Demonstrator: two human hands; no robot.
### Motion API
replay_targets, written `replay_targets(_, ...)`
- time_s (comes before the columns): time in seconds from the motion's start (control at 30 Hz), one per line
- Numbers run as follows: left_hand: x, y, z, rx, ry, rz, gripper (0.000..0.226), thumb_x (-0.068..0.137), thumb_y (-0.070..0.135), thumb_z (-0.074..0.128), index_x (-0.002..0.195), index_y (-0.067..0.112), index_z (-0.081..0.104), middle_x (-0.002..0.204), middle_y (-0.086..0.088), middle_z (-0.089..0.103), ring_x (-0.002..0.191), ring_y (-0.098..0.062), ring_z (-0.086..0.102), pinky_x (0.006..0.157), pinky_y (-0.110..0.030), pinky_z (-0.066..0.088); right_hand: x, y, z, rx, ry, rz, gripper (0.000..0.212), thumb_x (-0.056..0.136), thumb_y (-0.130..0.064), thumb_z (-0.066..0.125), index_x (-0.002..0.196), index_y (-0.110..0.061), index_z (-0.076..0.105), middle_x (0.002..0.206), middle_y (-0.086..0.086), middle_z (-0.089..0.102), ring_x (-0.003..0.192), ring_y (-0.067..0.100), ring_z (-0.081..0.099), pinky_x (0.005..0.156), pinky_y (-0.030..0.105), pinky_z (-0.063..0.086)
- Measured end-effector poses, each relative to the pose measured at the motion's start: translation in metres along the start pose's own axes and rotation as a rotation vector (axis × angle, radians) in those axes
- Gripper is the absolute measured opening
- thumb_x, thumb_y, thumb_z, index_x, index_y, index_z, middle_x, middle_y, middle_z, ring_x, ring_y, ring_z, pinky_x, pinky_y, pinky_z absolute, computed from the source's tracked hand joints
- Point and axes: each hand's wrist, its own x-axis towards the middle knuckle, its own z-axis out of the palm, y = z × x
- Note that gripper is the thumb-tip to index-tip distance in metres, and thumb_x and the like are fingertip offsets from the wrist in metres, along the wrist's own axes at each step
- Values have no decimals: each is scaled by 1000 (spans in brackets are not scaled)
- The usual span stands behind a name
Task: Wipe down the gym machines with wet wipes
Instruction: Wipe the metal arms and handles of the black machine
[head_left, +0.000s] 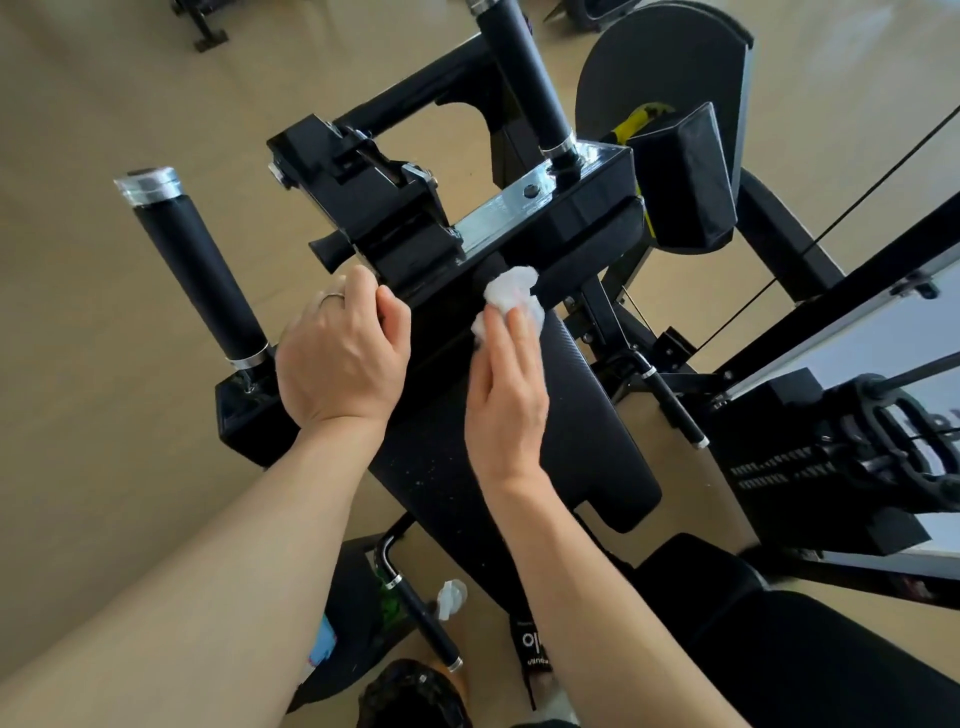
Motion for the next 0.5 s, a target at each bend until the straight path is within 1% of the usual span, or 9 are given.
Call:
replay_targets(0.1, 0, 1, 0, 9, -11, -8, 23, 102, 24, 43, 84, 10, 49, 62, -6, 51, 54, -20, 32, 50, -31, 22, 46, 15, -7, 5, 168, 187, 37, 98, 7, 52, 134, 4, 61, 134, 15, 62, 120, 20, 62, 103, 23, 48)
replay_targets(0.17, 1, 2, -1, 16, -3, -6, 23, 102, 23, 44, 84, 10, 49, 61, -6, 49, 53, -20, 31, 50, -30, 20, 79, 25, -11, 68, 270, 414, 36, 102, 1, 49, 135, 2, 62, 136, 13, 63, 125, 16, 58, 102, 5, 37)
replay_targets(0.2, 1, 2, -1, 20, 2, -3, 22, 102, 22, 45, 83, 10, 49, 60, -6, 49, 53, -20, 30, 50, -30, 20, 93, 28, -14, 123, 308, 533, 36, 104, -5, 47, 137, -2, 62, 137, 9, 64, 128, 15, 56, 102, 2, 34)
replay_targets(0.23, 1, 1, -1, 23, 4, 1, 22, 102, 22, 44, 84, 10, 49, 61, -6, 49, 53, -20, 30, 50, -30, 20, 105, 31, -16, 170, 332, 633, 36, 106, -12, 46, 138, -9, 62, 135, 4, 66, 126, 13, 58, 101, 4, 37)
replay_targets(0.3, 1, 1, -1, 21, 3, 7, 23, 103, 22, 43, 85, 9, 50, 61, -6, 50, 53, -20, 31, 50, -31, 21, 119, 35, -18, 239, 349, 769, 34, 108, -23, 42, 134, -19, 65, 122, -5, 69, 111, 7, 63, 91, 11, 45)
replay_targets(0.33, 1, 1, -1, 18, 3, 6, 23, 103, 22, 42, 85, 9, 50, 61, -6, 50, 52, -20, 32, 50, -30, 21, 122, 35, -19, 259, 363, 806, 33, 109, -27, 42, 130, -21, 67, 116, -6, 70, 106, 5, 63, 87, 13, 46)
replay_targets(0.4, 1, 1, -1, 15, 12, 6, 23, 103, 21, 42, 85, 9, 50, 60, -6, 48, 52, -21, 32, 50, -30, 21, 125, 34, -19, 304, 397, 855, 33, 108, -30, 42, 123, -20, 69, 115, -9, 71, 104, 5, 63, 90, 19, 49)
replay_targets(0.43, 1, 1, -1, 11, 15, 6, 23, 103, 21, 42, 85, 9, 50, 60, -5, 46, 52, -21, 32, 49, -30, 21, 126, 32, -19, 327, 398, 895, 31, 108, -28, 42, 116, -18, 70, 108, -10, 70, 99, 6, 63, 88, 21, 49)
replay_targets(0.5, 1, 0, -1, 6, 10, 1, 24, 103, 22, 40, 85, 9, 50, 61, -3, 41, 53, -21, 32, 49, -30, 21, 124, 32, -16, 406, 385, 1037, 31, 106, -27, 42, 87, -12, 61, 80, -8, 58, 76, 10, 53, 73, 28, 44)
